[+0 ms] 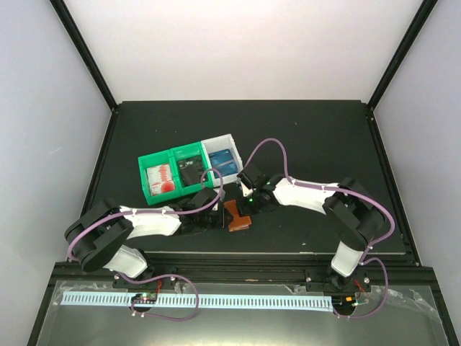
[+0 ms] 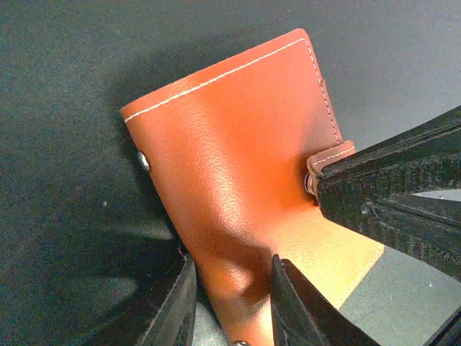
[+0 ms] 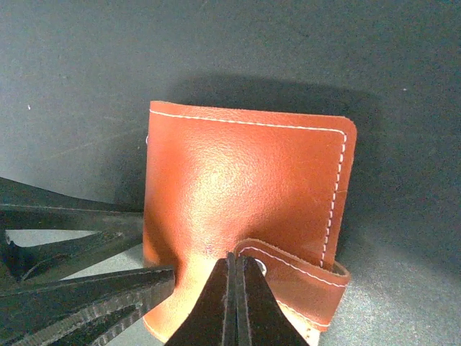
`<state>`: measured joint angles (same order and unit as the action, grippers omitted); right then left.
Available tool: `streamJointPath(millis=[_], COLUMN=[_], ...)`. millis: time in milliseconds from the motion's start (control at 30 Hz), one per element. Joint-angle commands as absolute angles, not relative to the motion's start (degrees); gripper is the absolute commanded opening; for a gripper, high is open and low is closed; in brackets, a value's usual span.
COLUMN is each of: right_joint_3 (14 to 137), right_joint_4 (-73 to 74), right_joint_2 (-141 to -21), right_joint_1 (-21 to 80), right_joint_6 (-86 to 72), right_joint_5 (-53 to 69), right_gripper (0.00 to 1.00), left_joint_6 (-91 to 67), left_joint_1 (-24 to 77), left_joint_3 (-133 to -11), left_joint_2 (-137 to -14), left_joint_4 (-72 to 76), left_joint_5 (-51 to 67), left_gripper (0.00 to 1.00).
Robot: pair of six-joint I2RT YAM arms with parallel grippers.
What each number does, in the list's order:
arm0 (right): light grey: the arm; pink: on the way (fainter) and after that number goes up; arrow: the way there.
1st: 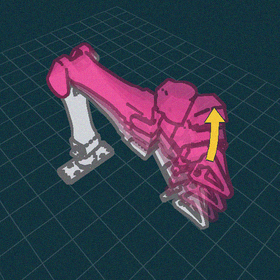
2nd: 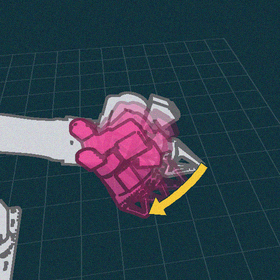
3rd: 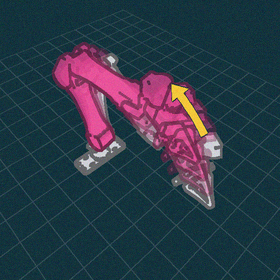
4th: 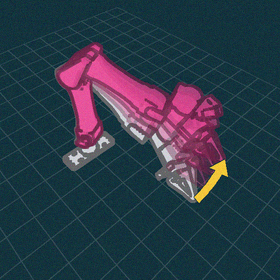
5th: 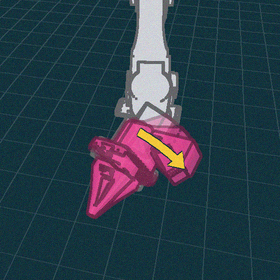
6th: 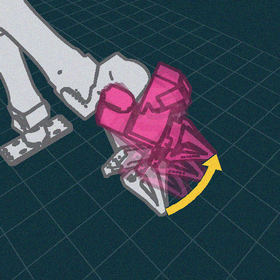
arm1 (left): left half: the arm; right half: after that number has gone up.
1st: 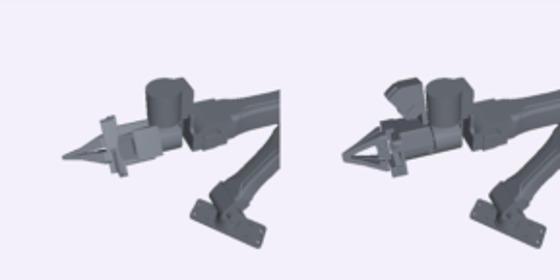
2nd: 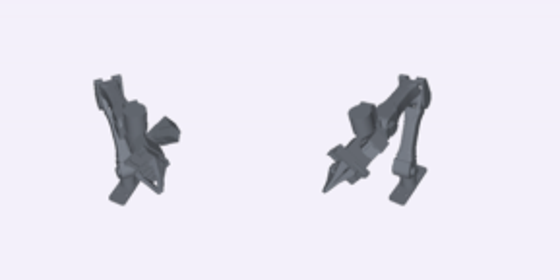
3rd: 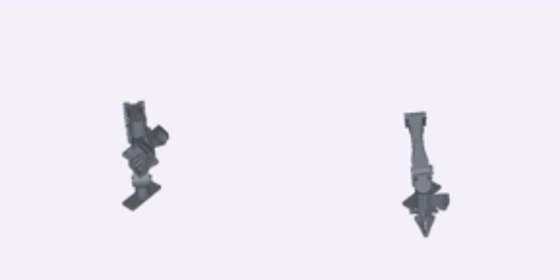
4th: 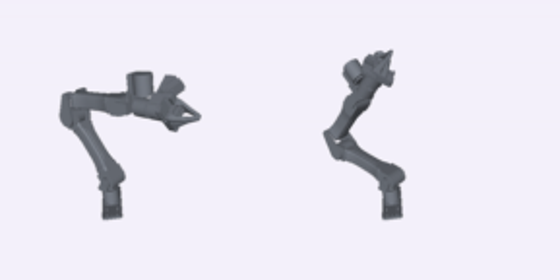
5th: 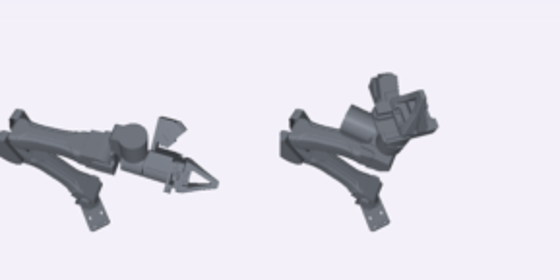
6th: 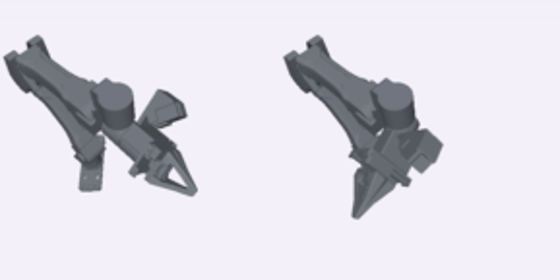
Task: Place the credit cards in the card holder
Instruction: Close the card holder at the center of the board.
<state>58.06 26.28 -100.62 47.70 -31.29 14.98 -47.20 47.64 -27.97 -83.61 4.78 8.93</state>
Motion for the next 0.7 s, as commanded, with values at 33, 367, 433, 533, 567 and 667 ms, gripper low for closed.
streamJointPath(millis=[33, 367, 433, 533, 567, 667], right_joint_3=[53.41, 60.45, 60.15, 58.66, 57.65, 54.66], right_joint_4=[26.99, 28.64, 30.35, 34.03, 35.21, 37.7], right_joint_2=[-103.25, -86.98, -82.75, -75.83, -73.3, -64.71], right_joint_1=[49.48, 49.37, 49.31, 49.24, 49.28, 49.24], right_joint_6=[-34.85, -40.02, -40.97, -42.05, -42.27, -42.37], right_joint_5=[12.16, 0.85, -2.55, -9.78, -12.41, -19.26], right_gripper=[0.01, 0.38, 0.46, 0.52, 0.55, 0.65], left_joint_6=[-47.02, -43.7, -42.84, -41.88, -41.24, -39.82], left_joint_1=[47.56, 43.59, 42.73, 41.09, 40.68, 40.25], left_joint_3=[-25.26, -29.92, -31.17, -32.2, -32.51, -33.61], left_joint_2=[-85.39, -70.32, -65.85, -57.98, -55.21, -46.82], left_joint_4=[-2.2, -15.38, -18.92, -22.6, -23.73, -26.94], left_joint_5=[9.24, 3.94, 1.75, -0.86, -1.48, -3.73], left_gripper=[0.31, 0.63, 0.78, 0.99, 0.99, 0.99])
